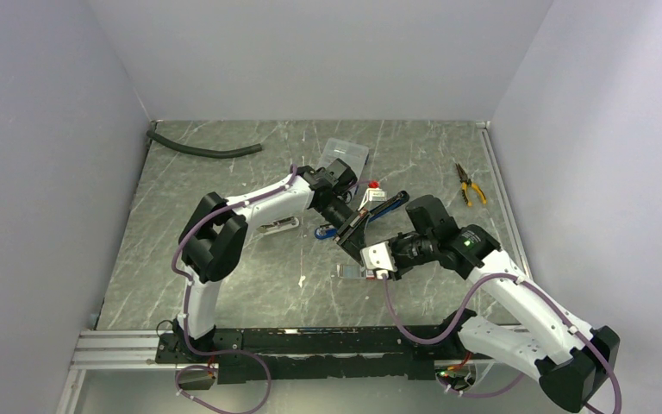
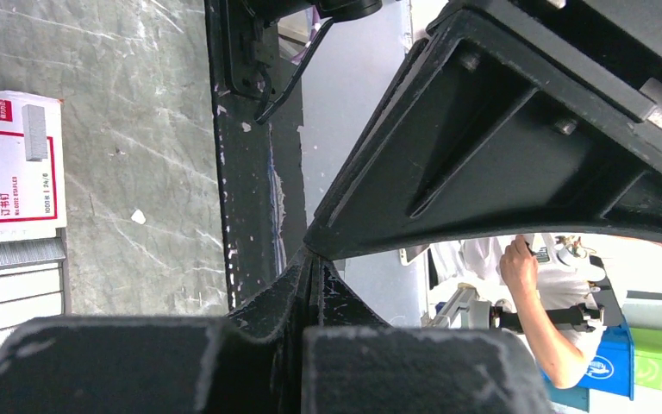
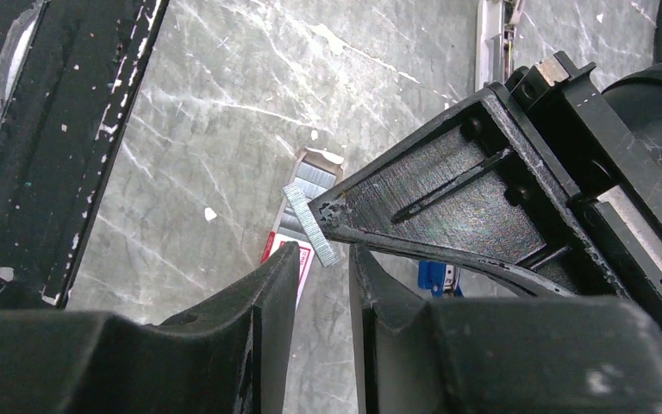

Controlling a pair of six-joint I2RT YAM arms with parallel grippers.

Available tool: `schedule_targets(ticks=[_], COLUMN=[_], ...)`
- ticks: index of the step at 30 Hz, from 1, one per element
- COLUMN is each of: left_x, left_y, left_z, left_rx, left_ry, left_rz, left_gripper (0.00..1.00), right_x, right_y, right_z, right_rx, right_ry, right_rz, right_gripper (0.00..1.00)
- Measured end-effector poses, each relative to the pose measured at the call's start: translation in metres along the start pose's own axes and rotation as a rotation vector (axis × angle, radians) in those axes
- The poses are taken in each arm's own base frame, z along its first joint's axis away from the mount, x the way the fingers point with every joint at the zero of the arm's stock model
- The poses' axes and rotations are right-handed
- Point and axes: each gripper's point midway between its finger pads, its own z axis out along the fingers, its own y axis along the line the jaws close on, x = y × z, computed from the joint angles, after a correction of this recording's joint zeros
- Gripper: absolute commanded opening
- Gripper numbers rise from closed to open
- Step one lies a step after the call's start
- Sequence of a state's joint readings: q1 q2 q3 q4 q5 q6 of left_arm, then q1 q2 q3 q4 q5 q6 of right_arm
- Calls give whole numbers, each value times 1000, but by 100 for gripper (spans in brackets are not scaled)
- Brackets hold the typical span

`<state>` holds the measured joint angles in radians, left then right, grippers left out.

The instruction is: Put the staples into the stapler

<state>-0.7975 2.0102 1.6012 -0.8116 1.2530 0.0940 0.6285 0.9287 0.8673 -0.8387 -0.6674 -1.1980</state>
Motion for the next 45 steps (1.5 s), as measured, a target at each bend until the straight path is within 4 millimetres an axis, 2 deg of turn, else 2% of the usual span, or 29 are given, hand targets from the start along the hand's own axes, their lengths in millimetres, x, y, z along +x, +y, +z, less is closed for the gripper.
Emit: schedule_targets(ticks=[39,42,45], left_x=[2,3,3], left_y=[1,2,2], left_z=[2,2,3], left_rx=[6,9,8], left_ry=[9,10,11], left_rz=[0,-4,-1], left_gripper=[3,12,25], right_x=[4,4,5], right_y=[6,7,7], right_z=[2,1,1], right_rx=[-25,-28,-29], right_ry=[25,28,30], right_rz=[2,5,5], right_gripper=[14,14,14])
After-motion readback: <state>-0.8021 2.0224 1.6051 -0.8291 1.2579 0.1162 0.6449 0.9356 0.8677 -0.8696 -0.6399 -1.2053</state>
